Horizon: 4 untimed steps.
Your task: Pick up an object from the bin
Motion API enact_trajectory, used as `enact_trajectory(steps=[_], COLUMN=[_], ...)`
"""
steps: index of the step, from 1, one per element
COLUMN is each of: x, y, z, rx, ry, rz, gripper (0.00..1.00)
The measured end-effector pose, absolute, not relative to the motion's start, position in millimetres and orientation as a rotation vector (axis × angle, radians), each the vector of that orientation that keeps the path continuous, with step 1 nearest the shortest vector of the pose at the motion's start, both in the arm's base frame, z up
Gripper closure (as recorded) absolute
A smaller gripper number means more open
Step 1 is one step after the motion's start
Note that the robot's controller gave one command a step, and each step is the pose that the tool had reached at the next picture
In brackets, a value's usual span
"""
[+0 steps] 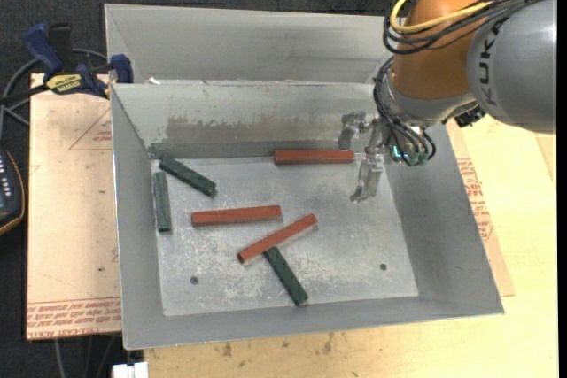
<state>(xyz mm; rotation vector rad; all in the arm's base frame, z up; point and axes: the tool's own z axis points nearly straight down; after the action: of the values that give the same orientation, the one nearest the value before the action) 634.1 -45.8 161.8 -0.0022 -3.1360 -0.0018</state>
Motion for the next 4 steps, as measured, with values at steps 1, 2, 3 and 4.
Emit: enact_trajectory(steps=[1, 2, 3, 4], x=[601.4, 580.8, 583.0, 583.1], y=[24, 14, 15, 15], z=[125, 67, 70, 70], rx=[0.097, -0.028, -0.026, -0.025], ry=[-3.135, -3.137, -3.143, -3.143], rz=[-0.007, -0.002, -0.002, -0.001], gripper=[0.0, 0.0, 1.0, 0.0])
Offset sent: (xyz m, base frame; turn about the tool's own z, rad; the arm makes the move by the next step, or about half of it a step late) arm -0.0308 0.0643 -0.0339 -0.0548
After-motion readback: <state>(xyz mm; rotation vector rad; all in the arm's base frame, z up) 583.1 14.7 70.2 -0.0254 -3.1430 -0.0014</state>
